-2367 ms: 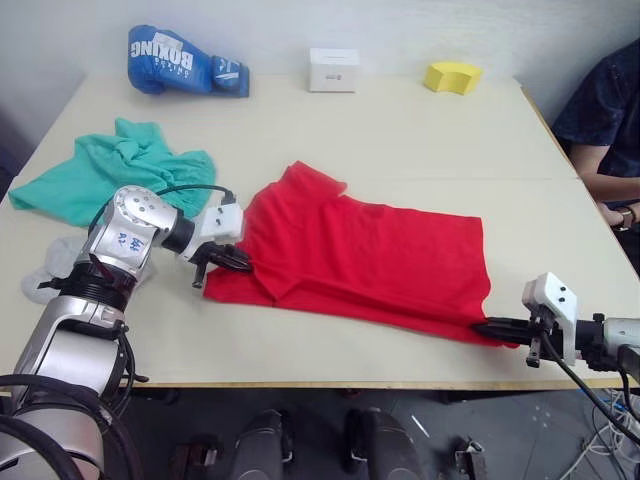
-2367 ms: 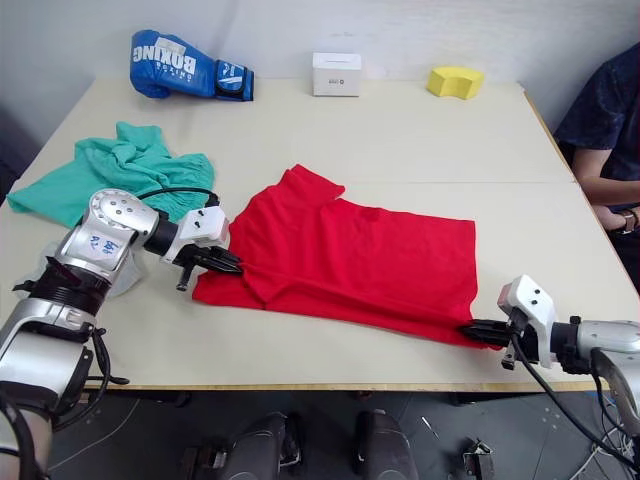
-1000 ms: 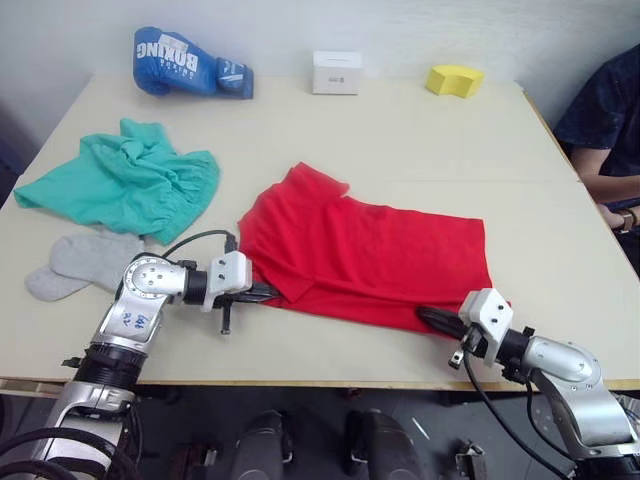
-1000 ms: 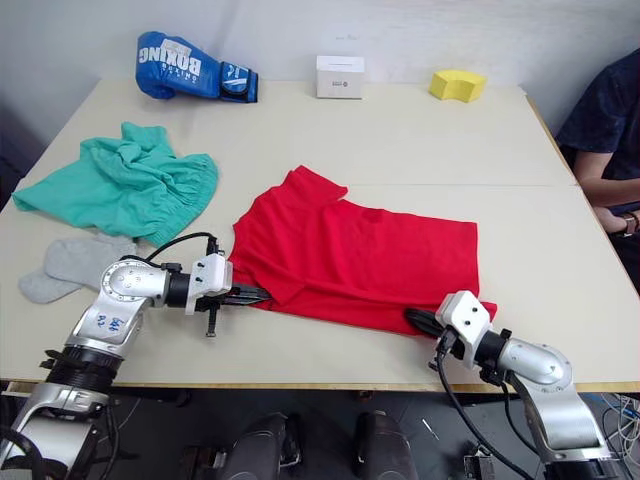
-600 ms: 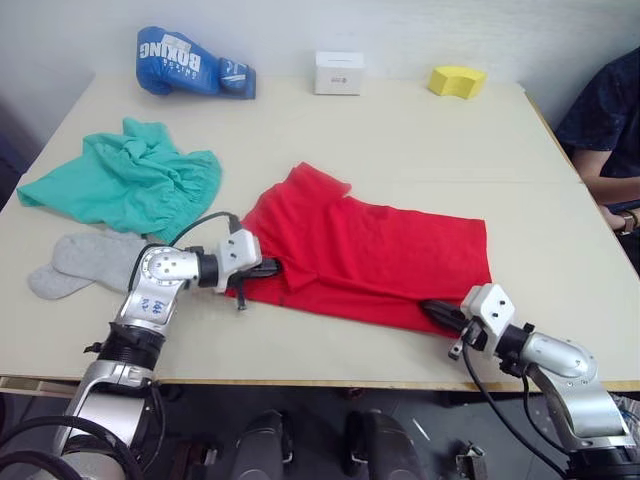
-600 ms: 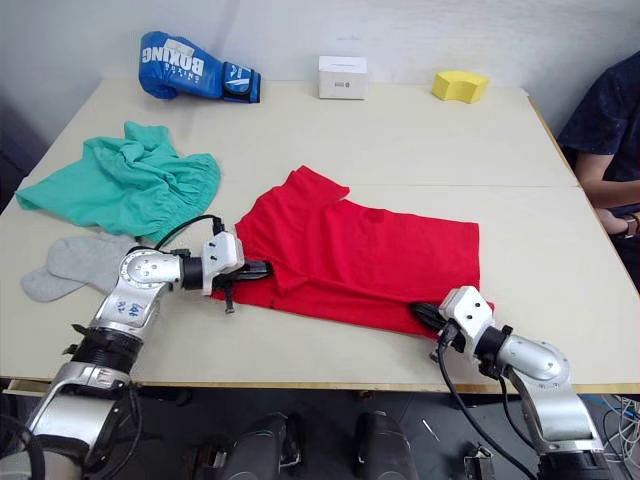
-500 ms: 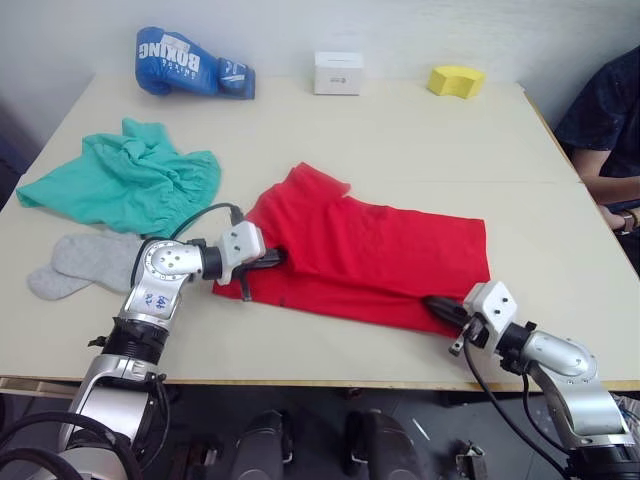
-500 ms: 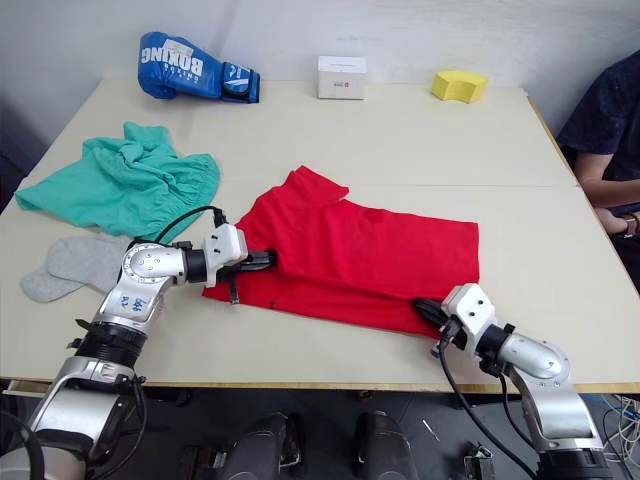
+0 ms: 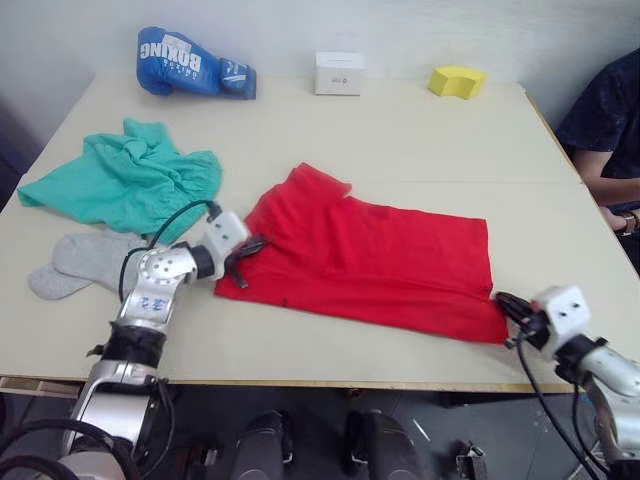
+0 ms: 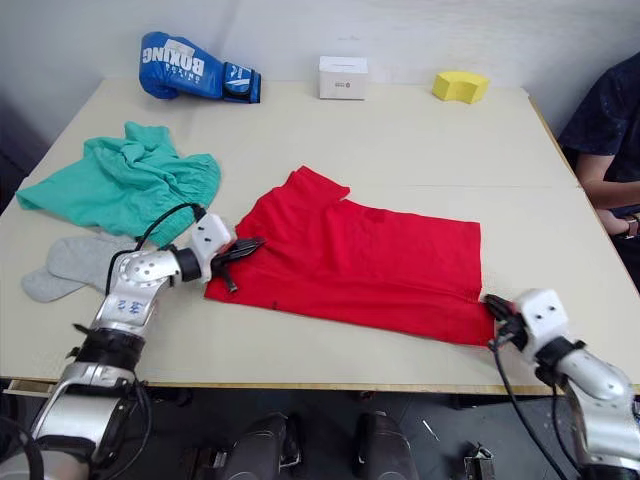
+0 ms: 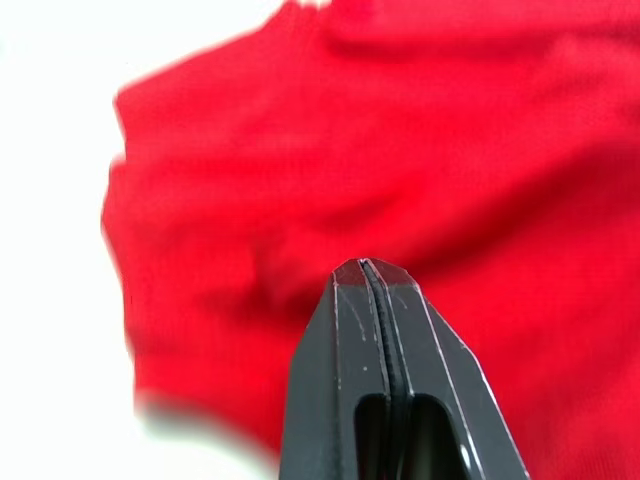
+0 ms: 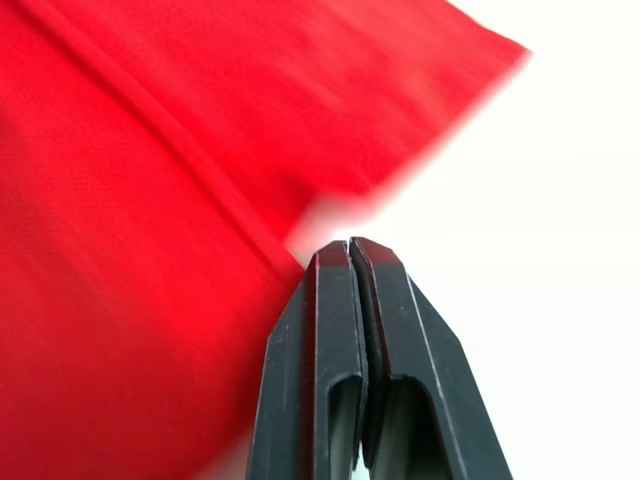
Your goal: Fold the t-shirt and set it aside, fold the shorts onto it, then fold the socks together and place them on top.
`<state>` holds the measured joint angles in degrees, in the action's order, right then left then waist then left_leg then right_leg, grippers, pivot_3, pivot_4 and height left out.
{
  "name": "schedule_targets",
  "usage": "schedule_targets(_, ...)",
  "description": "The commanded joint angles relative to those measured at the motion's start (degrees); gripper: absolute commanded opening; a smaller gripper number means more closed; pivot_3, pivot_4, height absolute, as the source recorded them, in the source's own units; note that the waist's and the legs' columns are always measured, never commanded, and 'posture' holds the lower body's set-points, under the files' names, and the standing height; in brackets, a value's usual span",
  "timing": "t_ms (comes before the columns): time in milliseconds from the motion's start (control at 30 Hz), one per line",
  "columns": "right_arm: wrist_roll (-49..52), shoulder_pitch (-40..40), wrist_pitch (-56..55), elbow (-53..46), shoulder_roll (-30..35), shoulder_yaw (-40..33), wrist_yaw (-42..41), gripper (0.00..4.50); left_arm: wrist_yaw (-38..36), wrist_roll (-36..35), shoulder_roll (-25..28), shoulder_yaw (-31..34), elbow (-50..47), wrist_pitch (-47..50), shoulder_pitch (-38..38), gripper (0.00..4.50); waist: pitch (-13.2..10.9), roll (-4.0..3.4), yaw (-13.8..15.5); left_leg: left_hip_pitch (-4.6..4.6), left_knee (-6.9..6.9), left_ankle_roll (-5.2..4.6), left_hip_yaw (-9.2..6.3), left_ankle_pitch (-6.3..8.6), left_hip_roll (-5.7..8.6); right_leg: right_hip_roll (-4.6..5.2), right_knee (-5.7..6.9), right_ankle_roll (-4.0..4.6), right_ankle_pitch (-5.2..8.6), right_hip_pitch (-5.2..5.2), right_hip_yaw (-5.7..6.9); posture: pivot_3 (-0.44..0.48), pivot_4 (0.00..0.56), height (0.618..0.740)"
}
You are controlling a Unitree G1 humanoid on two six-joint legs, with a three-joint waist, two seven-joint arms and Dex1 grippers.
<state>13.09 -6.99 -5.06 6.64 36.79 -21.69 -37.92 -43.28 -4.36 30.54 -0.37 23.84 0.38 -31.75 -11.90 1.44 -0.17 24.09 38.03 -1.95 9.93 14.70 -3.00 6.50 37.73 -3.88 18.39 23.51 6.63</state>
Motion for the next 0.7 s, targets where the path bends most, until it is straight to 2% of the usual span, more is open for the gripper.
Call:
schedule_targets(33, 3.2, -2.1, -4.7, -2.6, 0.2, -6.3, 0.3, 0.04, 0.6, -6.3, 2.0, 6.1, -12.1, 6.3, 1.3, 0.0, 0.0, 0.0, -0.1, 0.0, 0.0, 0.0, -0.01, 0.0, 0.0, 0.04, 0.0, 0.0, 0.0, 0.0, -0.01, 0.0, 0.15, 0.74)
schedule_targets(133, 10.5, -6.2, -1.5, -10.3, -0.1, -7.5, -4.8, 0.04, -6.0, -8.8, 8.0, 8.1, -19.7, 7.3, 6.7, 0.0, 0.0, -0.06, -0.5, -0.04, -0.06, 0.05, -0.02, 0.0, -0.04, 0.05, 0.01, 0.0, 0.0, 0.0, -0.07, 0.0, 0.15, 0.74)
schedule_targets(167, 11.6, -7.7, -0.8, -13.0, 0.6, -6.8, -6.8, 0.19, -8.5, -8.9, 10.9, 8.2, -21.2, 7.3, 8.8, 0.0, 0.1, -0.1, -0.8, -0.11, -0.16, 0.12, 0.02, 0.0, -0.07, 0.03, -0.02, 0.03, 0.02, 0.0, -0.11, 0.0, 0.15, 0.74)
schedule_targets(233, 11.1, -9.9, -1.0, -15.9, 2.7, -4.2, -11.4, 0.58, -13.1, -8.8, 15.4, 8.3, -22.4, 4.1, 12.2, 0.39, 0.1, -0.11, -1.3, -0.5, -0.49, 0.23, 0.09, -0.01, -0.08, 0.0, -0.11, 0.08, 0.1, -0.24, -0.16, 0.0, 0.15, 0.74)
schedule_targets(333, 8.0, -11.7, -3.4, -17.3, 4.7, -0.9, -15.1, 1.58, -15.6, -5.9, 18.7, 7.9, -20.3, -6.3, 14.9, 1.2, 0.1, -0.16, -1.4, -1.05, -0.92, 0.26, 0.15, 0.03, 0.0, 0.04, -0.36, 0.08, 0.12, -0.7, -0.21, 0.0, 0.15, 0.74)
schedule_targets(533, -2.0, -9.3, -9.7, -12.1, 6.9, 5.4, -15.3, 3.66, -15.8, -1.1, 18.4, 3.5, -17.9, -13.7, 17.1, 3.05, 0.1, -0.17, -1.2, -1.0, -0.92, 0.41, 0.11, 0.27, 0.06, 0.15, -0.45, 0.09, 0.11, -0.72, -0.18, 0.0, 0.15, 0.74)
schedule_targets(700, -4.2, -7.9, -9.7, -9.7, 9.2, 8.3, -16.9, 3.66, -13.5, 3.2, 17.8, 0.2, -16.0, -13.8, 17.3, 3.05, 0.2, -0.13, -1.3, -1.01, -0.89, 0.4, 0.1, 0.22, 0.05, 0.15, -0.44, 0.08, 0.11, -0.73, -0.17, 0.0, 0.15, 0.74)
